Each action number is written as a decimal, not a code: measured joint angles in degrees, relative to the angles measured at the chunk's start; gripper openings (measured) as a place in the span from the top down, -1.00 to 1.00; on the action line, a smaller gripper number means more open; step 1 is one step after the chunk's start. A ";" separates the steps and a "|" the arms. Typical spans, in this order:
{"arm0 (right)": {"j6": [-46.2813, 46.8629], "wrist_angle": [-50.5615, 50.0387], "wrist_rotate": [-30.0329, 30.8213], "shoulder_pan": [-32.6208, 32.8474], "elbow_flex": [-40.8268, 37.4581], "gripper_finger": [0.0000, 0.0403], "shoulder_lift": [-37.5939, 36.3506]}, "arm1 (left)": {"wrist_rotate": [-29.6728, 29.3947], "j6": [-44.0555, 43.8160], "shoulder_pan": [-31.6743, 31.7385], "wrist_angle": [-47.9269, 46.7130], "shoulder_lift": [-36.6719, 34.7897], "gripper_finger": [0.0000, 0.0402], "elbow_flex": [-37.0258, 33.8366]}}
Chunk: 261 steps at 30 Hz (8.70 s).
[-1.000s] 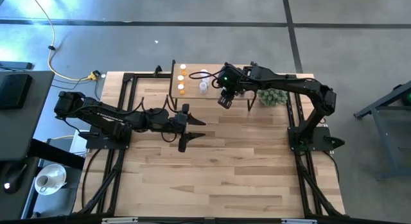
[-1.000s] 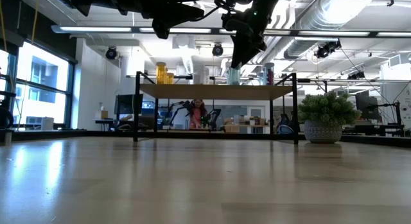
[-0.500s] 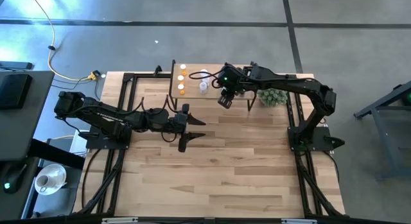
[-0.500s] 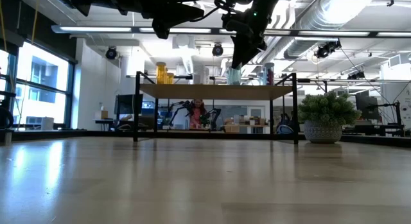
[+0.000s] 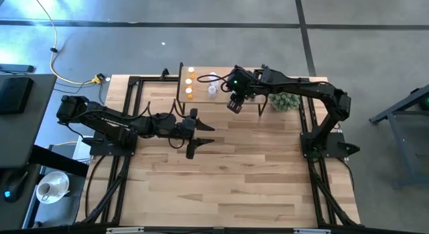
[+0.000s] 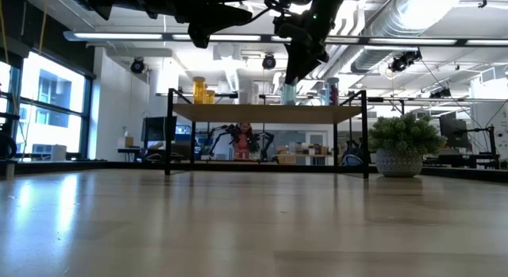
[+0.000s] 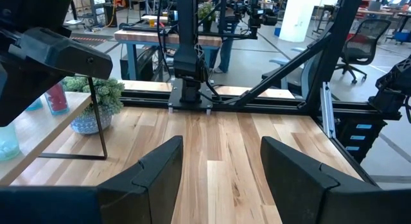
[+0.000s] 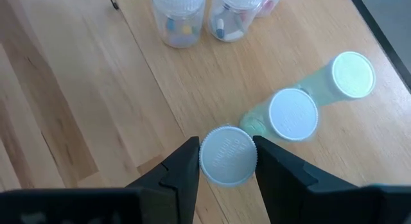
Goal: Pick and place medicine bottles onto shelf by color
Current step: Put the green pill bottle on the shelf and aligned with the other green pill bottles, then return to Home Position
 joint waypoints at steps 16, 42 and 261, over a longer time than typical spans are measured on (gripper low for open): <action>1.94 0.60 -1.09 -1.24 -0.02 0.35 0.00 | 0.00 0.00 0.00 0.00 0.00 0.02 0.00; 3.61 0.08 1.19 -1.13 0.02 0.35 0.87 | -0.07 -0.48 -0.20 0.00 0.04 0.02 0.00; 5.65 36.33 16.39 44.42 -84.78 -0.29 -92.78 | 13.70 -4.98 7.72 -24.01 -75.78 0.02 -38.97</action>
